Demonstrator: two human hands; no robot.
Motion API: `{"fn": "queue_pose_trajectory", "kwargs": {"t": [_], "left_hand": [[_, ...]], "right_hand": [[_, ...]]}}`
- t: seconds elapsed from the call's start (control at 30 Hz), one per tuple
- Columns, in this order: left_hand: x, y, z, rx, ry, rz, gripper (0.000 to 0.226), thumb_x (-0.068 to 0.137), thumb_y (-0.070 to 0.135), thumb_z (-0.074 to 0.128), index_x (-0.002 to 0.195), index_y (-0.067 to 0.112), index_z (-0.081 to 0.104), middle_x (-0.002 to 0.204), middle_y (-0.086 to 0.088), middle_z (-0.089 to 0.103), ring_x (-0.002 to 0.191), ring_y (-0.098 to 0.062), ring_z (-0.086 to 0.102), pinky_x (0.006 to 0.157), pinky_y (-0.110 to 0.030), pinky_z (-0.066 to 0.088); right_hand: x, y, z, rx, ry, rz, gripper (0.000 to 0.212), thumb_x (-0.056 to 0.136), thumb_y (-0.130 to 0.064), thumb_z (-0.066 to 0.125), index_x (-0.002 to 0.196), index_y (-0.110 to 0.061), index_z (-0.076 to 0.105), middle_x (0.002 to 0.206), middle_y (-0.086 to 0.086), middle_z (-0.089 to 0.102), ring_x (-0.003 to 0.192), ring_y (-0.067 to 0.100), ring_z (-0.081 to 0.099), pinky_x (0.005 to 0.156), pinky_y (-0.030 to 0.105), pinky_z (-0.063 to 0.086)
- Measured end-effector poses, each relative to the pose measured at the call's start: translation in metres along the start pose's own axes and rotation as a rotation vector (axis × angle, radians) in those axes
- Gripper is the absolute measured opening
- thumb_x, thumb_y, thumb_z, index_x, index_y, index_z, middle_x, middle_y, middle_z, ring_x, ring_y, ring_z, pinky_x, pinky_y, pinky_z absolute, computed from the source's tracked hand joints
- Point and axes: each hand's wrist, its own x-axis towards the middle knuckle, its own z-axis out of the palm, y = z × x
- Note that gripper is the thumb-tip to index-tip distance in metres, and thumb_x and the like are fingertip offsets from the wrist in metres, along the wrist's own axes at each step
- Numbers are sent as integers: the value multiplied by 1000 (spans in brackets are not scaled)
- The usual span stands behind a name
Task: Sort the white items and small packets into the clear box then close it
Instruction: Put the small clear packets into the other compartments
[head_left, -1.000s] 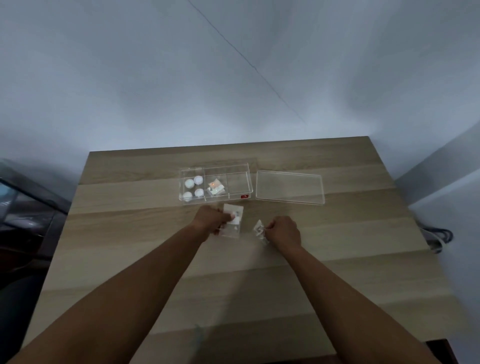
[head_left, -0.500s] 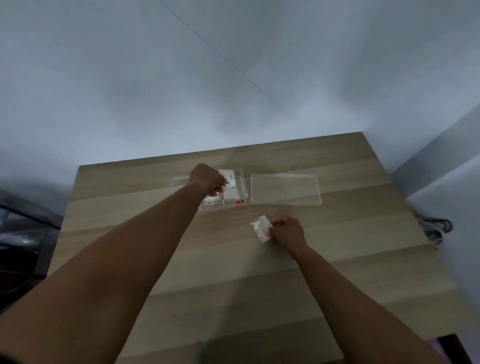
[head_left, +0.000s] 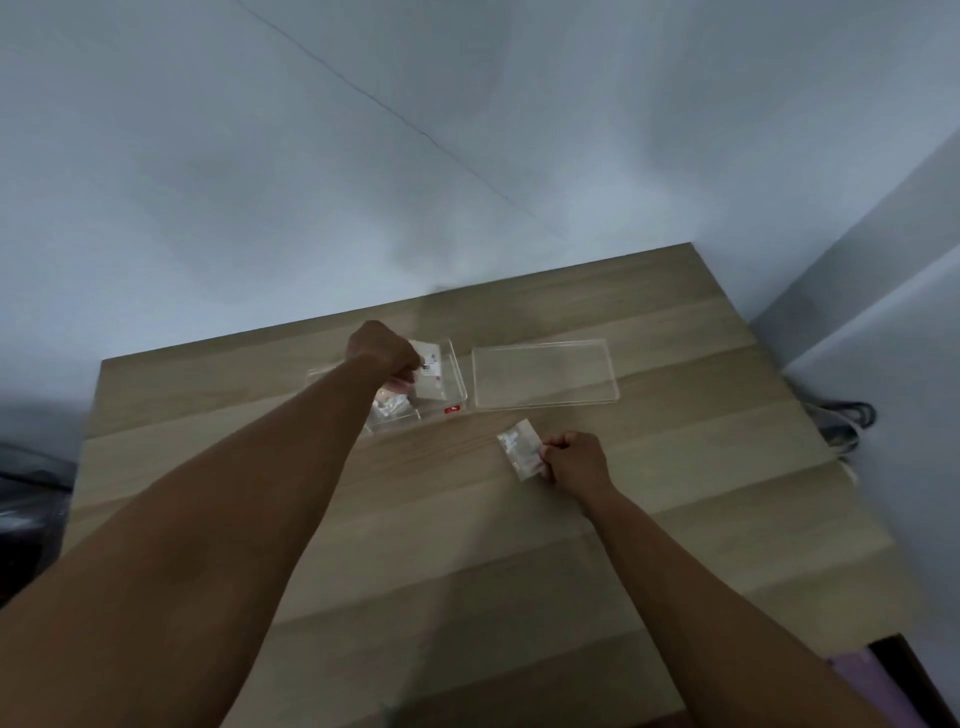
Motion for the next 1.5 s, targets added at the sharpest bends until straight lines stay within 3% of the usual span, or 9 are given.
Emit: {"fn": "queue_pose_trajectory", "kwargs": {"t": [0.07, 0.2, 0.4, 0.67, 0.8, 0.87, 1.07, 1.3, 1.5], "left_hand": [[-3, -1, 2, 56, 10, 14, 15, 76, 6, 80, 68, -4, 72, 55, -13, 72, 45, -21, 70, 54, -35, 63], [-8, -1, 16, 38, 7, 36, 20, 76, 7, 79, 89, -8, 76, 86, -21, 78, 82, -31, 77, 82, -45, 63], [-7, 0, 29, 130, 11, 33, 11, 72, -2, 73, 82, -7, 77, 81, -20, 78, 76, -27, 77, 78, -45, 64], [-8, -4, 26, 111, -23, 67, 22, 84, 7, 73, 64, 0, 69, 71, -18, 76, 67, -28, 77, 75, -41, 64], [-19, -8, 11, 6, 41, 128, 4, 83, 1, 73, 84, -1, 71, 78, -21, 76, 67, -29, 76, 66, -44, 64], [-25, -14, 2, -46, 93, 168, 14, 81, 2, 74, 95, 4, 74, 83, -17, 77, 66, -25, 75, 61, -39, 63], [-33, -61, -20, 113, 413, 149, 37, 80, 21, 72, 117, 29, 69, 123, -8, 65, 115, -27, 62, 96, -42, 52], [-28, -114, -31, -47, 478, -16, 38, 85, 12, 58, 122, 20, 63, 129, -17, 61, 120, -35, 55, 97, -41, 46], [-26, -124, -25, -235, 456, -68, 35, 84, 8, 56, 117, 18, 65, 115, -14, 72, 107, -31, 65, 88, -32, 48]], "right_hand": [[1, -2, 0, 5, 0, -7, 8, 80, -5, 65, 79, -10, 71, 80, 20, 70, 79, 29, 65, 87, 50, 53], [4, -6, 0, 4, 1, -3, 9, 79, -6, 66, 84, -5, 73, 90, 26, 73, 89, 39, 68, 89, 52, 53], [3, -10, -2, 0, 14, -11, 22, 80, -6, 65, 62, -20, 66, 68, 16, 67, 68, 26, 60, 77, 45, 52], [3, -22, -8, 116, 25, -18, 19, 81, -5, 65, 66, -17, 68, 59, 12, 65, 49, 18, 58, 48, 27, 43], [2, -42, -4, 145, 6, -60, 7, 78, -6, 67, 77, -6, 74, 61, 10, 65, 54, 16, 55, 53, 28, 42], [3, -56, 1, 179, -4, -75, 9, 80, -6, 67, 86, -5, 73, 64, 8, 66, 55, 15, 58, 50, 25, 43], [8, -98, 32, 125, -104, -144, 14, 84, -7, 68, 73, -16, 65, 70, 4, 69, 54, 10, 65, 39, 18, 42], [17, -121, 65, -161, -58, -252, 9, 77, -10, 69, 82, -5, 75, 74, 13, 74, 59, 21, 67, 69, 35, 57], [21, -120, 81, -465, -15, -384, 20, 80, -18, 63, 98, -18, 73, 105, 8, 74, 99, 28, 67, 85, 34, 50]]}}
